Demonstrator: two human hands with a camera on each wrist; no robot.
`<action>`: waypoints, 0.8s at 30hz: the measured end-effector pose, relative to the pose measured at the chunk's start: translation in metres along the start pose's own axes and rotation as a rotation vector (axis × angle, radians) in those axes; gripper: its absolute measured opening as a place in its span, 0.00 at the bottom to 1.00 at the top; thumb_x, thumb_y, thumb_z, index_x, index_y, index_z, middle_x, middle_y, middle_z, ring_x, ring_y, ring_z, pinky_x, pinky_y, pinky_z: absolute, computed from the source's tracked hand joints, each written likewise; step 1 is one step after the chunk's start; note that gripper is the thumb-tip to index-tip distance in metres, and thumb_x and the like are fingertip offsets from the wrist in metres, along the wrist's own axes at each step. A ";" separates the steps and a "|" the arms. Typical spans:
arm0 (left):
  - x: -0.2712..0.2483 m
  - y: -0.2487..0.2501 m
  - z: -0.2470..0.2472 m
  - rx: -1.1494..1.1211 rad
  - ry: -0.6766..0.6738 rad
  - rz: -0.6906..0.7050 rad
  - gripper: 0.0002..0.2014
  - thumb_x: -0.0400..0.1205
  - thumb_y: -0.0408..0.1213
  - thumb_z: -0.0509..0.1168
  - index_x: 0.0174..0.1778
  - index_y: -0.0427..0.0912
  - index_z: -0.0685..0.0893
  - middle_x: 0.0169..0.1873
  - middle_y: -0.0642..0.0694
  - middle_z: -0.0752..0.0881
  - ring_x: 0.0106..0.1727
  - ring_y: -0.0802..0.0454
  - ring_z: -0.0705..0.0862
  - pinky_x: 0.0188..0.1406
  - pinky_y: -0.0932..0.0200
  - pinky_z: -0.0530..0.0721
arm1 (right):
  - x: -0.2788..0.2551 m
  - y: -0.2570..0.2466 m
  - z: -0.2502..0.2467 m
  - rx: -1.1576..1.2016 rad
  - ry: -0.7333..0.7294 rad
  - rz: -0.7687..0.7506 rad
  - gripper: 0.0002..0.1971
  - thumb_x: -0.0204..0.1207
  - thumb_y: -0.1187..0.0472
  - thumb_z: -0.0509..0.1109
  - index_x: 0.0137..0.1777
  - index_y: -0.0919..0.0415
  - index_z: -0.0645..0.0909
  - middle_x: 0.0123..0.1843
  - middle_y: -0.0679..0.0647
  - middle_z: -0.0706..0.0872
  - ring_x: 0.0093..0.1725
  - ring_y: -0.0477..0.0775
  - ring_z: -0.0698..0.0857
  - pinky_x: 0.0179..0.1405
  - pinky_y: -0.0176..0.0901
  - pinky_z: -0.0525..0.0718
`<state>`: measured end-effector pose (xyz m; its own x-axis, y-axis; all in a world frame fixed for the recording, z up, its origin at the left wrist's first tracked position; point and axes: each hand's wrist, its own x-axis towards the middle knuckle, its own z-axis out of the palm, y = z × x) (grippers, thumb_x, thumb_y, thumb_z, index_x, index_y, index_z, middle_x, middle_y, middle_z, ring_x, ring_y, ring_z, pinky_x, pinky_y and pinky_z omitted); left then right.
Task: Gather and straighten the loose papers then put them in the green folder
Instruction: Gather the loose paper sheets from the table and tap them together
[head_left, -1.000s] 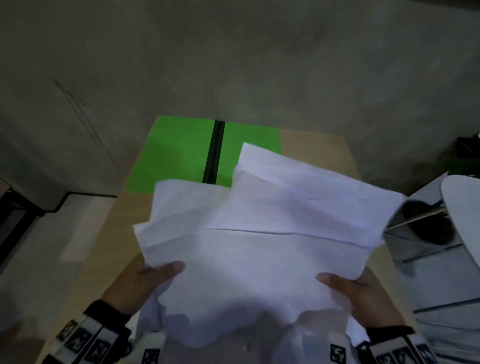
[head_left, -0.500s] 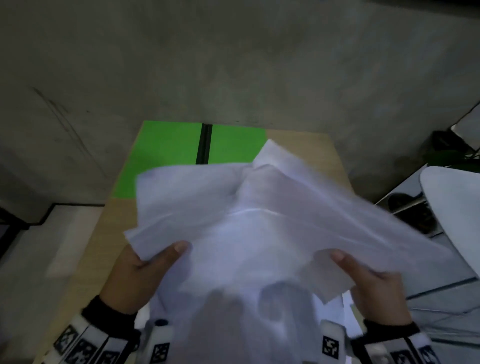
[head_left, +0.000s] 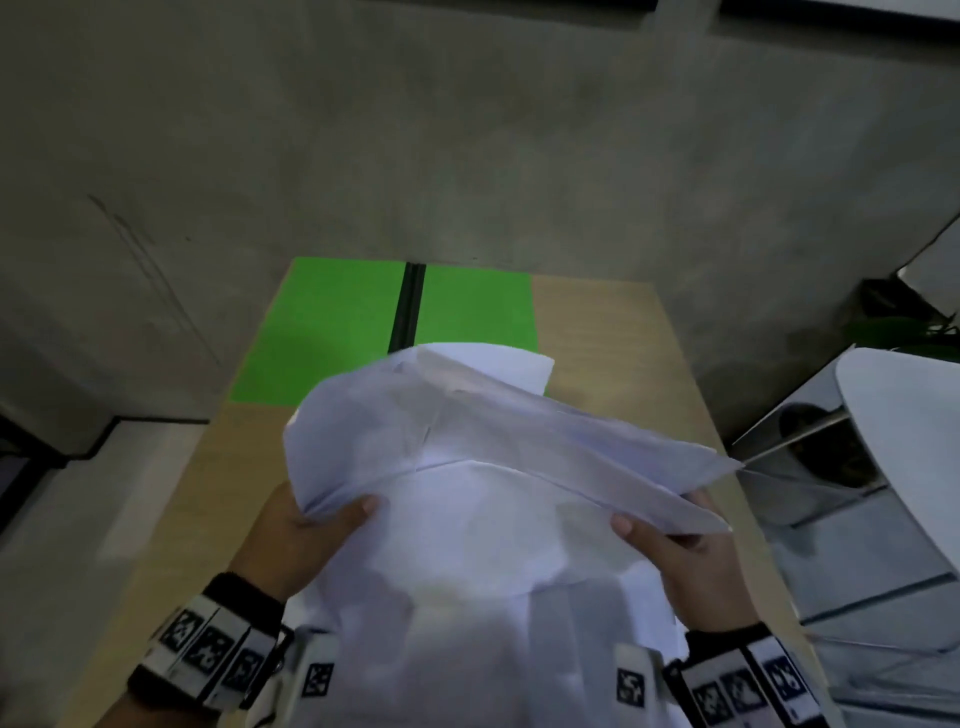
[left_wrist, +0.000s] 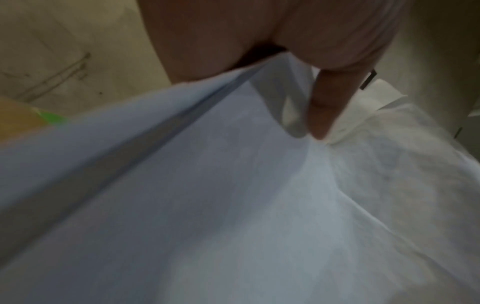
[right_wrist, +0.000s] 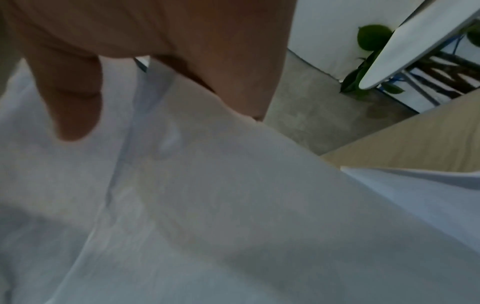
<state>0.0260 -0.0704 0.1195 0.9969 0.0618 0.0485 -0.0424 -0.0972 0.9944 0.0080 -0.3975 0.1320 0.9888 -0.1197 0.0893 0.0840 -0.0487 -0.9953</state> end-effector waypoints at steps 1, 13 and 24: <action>0.004 -0.005 0.001 -0.015 0.032 0.009 0.15 0.55 0.63 0.80 0.36 0.68 0.91 0.36 0.73 0.90 0.42 0.78 0.87 0.38 0.82 0.81 | 0.003 -0.003 0.004 -0.005 0.006 0.001 0.23 0.65 0.75 0.75 0.57 0.53 0.85 0.47 0.38 0.93 0.50 0.38 0.89 0.45 0.33 0.88; 0.004 -0.008 0.004 0.115 -0.054 -0.022 0.17 0.72 0.29 0.76 0.31 0.61 0.91 0.30 0.75 0.88 0.36 0.80 0.85 0.35 0.84 0.79 | 0.016 0.007 -0.001 -0.085 -0.020 0.096 0.14 0.68 0.67 0.78 0.46 0.45 0.89 0.46 0.36 0.92 0.48 0.37 0.89 0.49 0.37 0.82; 0.021 0.020 -0.018 0.114 -0.096 -0.051 0.18 0.64 0.47 0.81 0.29 0.81 0.84 0.27 0.79 0.85 0.31 0.81 0.81 0.37 0.74 0.81 | 0.052 -0.028 -0.008 -0.038 0.027 0.022 0.18 0.60 0.55 0.79 0.52 0.56 0.88 0.51 0.49 0.93 0.53 0.48 0.90 0.52 0.43 0.86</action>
<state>0.0450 -0.0527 0.1420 0.9995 -0.0252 -0.0168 0.0111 -0.2093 0.9778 0.0561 -0.4100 0.1644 0.9867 -0.1476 0.0689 0.0571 -0.0829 -0.9949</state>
